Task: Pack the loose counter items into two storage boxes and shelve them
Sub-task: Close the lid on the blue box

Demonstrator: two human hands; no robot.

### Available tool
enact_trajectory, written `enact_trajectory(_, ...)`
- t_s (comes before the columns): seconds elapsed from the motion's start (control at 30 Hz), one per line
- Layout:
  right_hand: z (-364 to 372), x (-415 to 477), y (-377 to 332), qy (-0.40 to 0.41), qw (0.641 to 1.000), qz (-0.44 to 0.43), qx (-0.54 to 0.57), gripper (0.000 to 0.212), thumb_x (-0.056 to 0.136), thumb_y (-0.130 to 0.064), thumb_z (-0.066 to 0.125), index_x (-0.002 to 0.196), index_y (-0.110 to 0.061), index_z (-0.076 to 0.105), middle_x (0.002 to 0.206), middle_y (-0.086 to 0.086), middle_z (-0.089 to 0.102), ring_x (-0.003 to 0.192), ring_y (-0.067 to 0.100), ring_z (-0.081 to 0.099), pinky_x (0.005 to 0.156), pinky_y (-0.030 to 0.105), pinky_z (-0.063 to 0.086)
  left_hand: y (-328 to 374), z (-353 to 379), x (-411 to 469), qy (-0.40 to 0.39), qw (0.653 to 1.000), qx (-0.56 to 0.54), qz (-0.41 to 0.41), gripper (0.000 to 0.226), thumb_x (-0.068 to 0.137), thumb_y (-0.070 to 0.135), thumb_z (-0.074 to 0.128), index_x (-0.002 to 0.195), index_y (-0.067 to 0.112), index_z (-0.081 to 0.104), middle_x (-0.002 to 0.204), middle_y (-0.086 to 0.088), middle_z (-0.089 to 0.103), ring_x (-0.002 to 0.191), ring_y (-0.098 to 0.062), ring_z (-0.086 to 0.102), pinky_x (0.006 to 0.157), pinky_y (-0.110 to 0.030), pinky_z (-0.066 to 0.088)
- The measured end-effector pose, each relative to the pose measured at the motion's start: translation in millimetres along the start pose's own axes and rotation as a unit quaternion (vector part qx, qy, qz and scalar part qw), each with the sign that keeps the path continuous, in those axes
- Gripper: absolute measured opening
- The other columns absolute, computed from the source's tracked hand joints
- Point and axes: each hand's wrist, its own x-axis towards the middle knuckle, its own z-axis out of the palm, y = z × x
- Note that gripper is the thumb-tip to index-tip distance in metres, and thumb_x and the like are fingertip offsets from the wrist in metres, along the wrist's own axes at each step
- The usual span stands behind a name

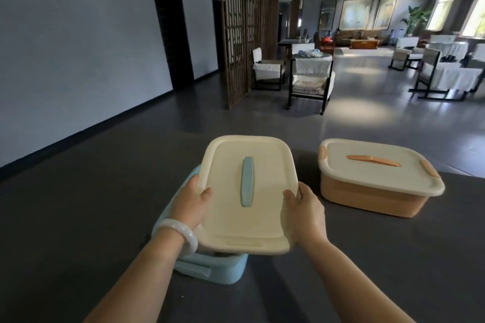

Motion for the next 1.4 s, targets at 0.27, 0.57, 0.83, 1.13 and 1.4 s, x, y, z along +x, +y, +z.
enact_trajectory(0.27, 96.8, -26.6, -22.6, 0.017, 0.995, 0.093, -0.013, 0.032, 0.098, -0.031, 0.045, 0.125, -0.016, 0.054, 0.113, -0.001, 0.035, 0.089, 0.018, 0.052, 0.08, 0.034, 0.042, -59.8, -66.7, 42.3, -0.079, 0.996, -0.015, -0.049, 0.017, 0.097, 0.025, 0.047, 0.109, 0.021, 0.059, 0.101, -0.005, 0.067, 0.091, -0.024, 0.065, 0.087, -0.047, 0.053)
enact_trajectory(0.57, 118.5, -35.8, -8.1, 0.069, 0.99, 0.112, -0.05, 0.026, 0.093, -0.029, 0.055, 0.112, -0.016, 0.065, 0.11, 0.004, 0.047, 0.111, 0.028, 0.047, 0.088, 0.034, 0.04, -101.1, -60.6, 56.1, -0.128, 0.989, -0.066, -0.037, 0.03, 0.102, 0.017, 0.04, 0.081, 0.038, 0.044, 0.085, 0.01, 0.057, 0.084, -0.016, 0.06, 0.085, -0.042, 0.053)
enact_trajectory(0.83, 130.3, -41.8, 1.3, 0.084, 0.986, 0.142, 0.016, 0.036, 0.093, -0.032, 0.054, 0.126, -0.02, 0.06, 0.111, 0.003, 0.062, 0.096, 0.019, 0.059, 0.078, 0.033, 0.047, -117.2, -56.0, 70.7, -0.135, 0.983, -0.123, -0.024, 0.037, 0.102, 0.017, 0.041, 0.137, 0.021, 0.052, 0.103, 0.001, 0.067, 0.093, -0.021, 0.066, 0.086, -0.043, 0.054)
enact_trajectory(1.13, 125.0, -45.7, 1.0, 0.077, 0.989, 0.117, 0.037, 0.018, 0.095, -0.024, 0.056, 0.109, -0.018, 0.065, 0.092, 0.0, 0.066, 0.079, 0.012, 0.058, 0.06, 0.026, 0.042, -115.5, -51.2, 64.9, -0.147, 0.954, -0.245, -0.088, 0.042, 0.102, 0.017, 0.044, 0.144, 0.023, 0.045, 0.093, 0.005, 0.067, 0.088, -0.02, 0.068, 0.072, -0.033, 0.053)
enact_trajectory(1.4, 125.4, -47.5, -1.9, 0.082, 0.99, 0.106, 0.05, 0.013, 0.095, -0.02, 0.055, 0.101, -0.018, 0.066, 0.082, -0.001, 0.065, 0.073, 0.012, 0.056, 0.057, 0.027, 0.039, -115.0, -54.1, 57.8, -0.144, 0.95, -0.258, -0.096, 0.042, 0.103, 0.019, 0.045, 0.145, 0.022, 0.044, 0.094, 0.005, 0.067, 0.088, -0.017, 0.067, 0.07, -0.03, 0.052)
